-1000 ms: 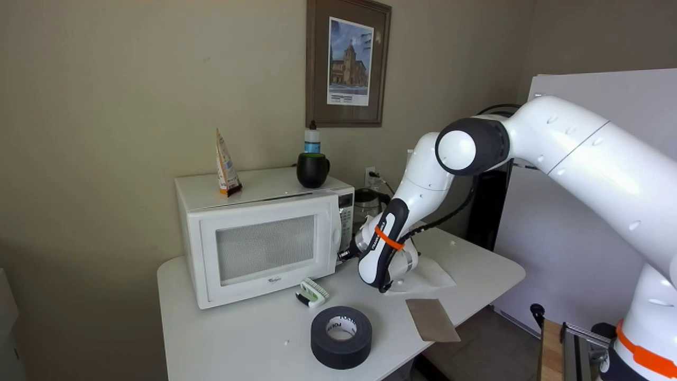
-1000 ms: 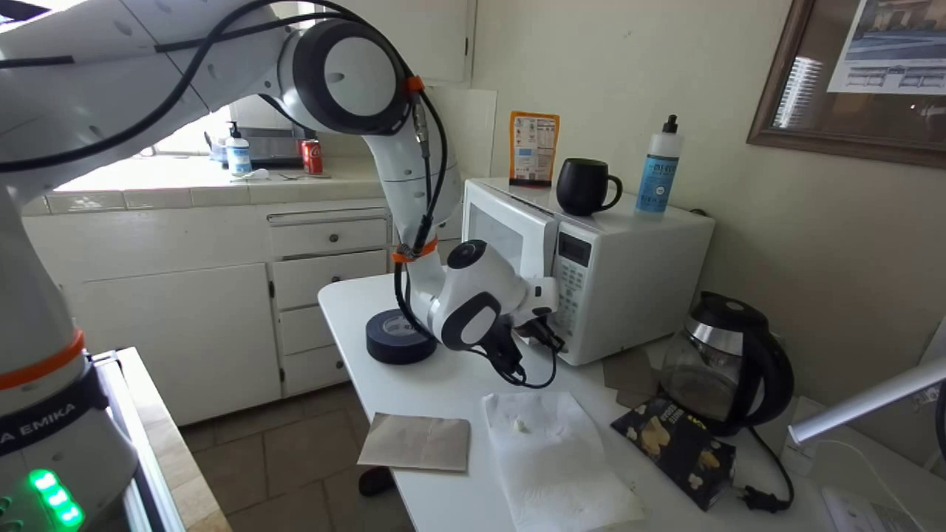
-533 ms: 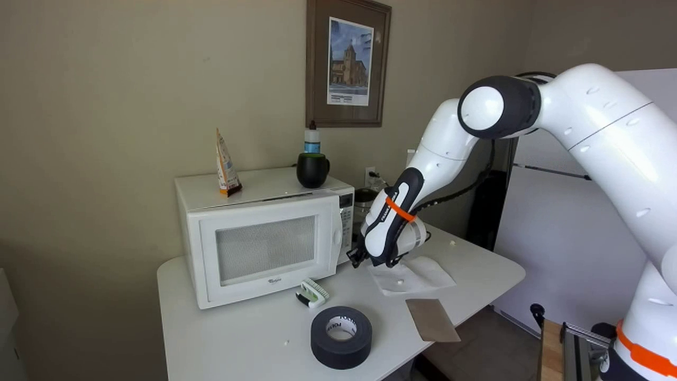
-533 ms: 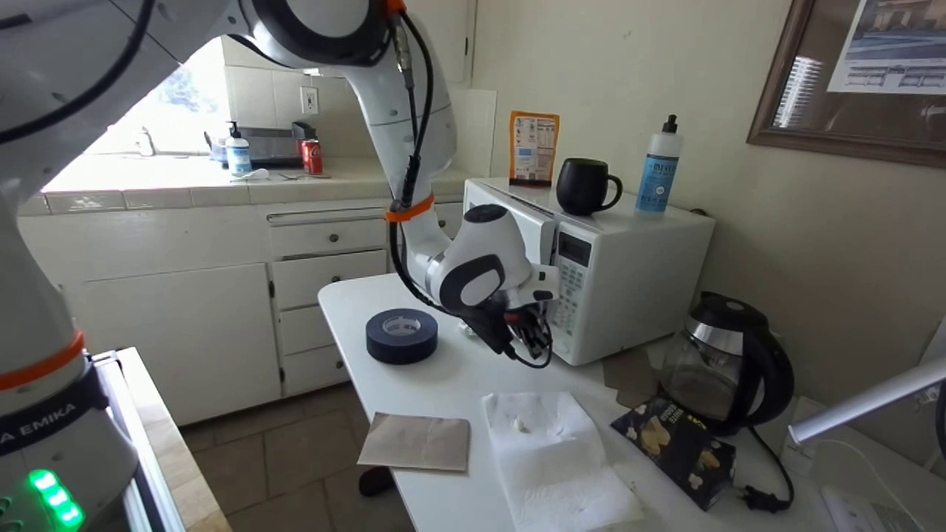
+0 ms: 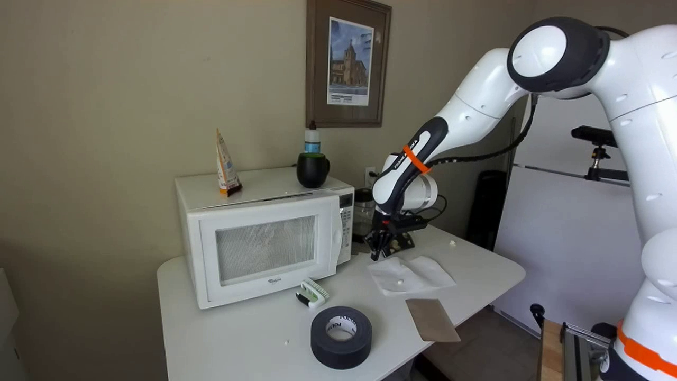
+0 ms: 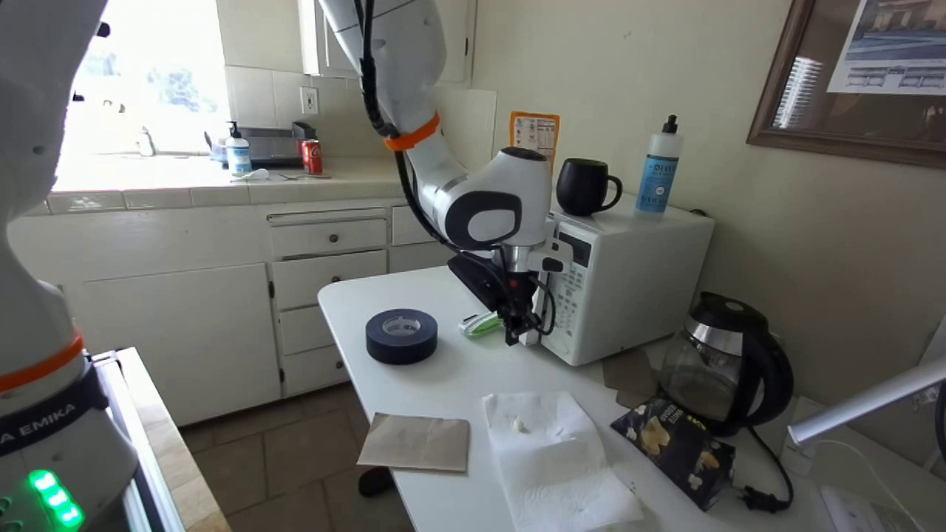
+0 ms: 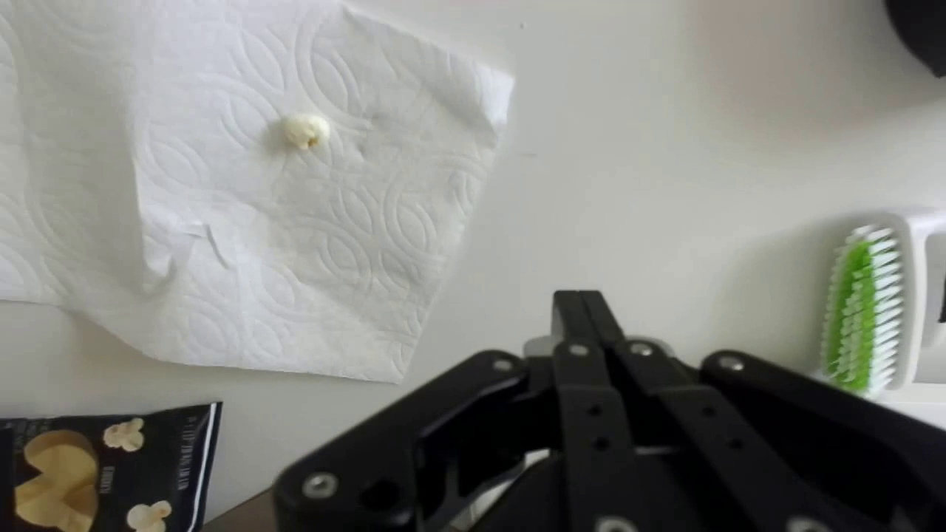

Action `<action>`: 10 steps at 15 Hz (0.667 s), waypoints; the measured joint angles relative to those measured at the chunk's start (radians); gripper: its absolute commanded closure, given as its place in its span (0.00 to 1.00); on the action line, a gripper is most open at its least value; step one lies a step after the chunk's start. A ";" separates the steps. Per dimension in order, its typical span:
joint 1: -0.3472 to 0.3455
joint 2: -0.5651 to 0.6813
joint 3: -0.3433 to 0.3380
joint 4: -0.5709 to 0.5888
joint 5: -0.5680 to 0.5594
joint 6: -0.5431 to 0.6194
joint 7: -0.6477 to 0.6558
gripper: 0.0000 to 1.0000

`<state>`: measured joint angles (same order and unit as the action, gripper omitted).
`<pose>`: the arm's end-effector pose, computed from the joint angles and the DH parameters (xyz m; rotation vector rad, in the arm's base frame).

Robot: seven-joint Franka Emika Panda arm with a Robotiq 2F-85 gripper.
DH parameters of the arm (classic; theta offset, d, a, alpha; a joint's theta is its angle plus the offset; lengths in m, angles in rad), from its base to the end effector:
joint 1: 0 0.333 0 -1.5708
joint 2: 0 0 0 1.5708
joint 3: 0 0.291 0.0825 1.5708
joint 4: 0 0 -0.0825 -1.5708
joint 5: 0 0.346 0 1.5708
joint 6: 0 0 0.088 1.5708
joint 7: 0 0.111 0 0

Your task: Press the button to open the microwave

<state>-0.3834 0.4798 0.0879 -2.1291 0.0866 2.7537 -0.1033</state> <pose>0.5323 -0.1657 0.2005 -3.0532 0.4347 -0.2437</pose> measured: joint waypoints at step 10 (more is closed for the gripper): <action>-0.062 -0.252 -0.002 -0.084 0.386 -0.137 -0.419 0.60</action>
<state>-0.4458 0.2276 0.0856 -2.2129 0.4724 2.6167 -0.5227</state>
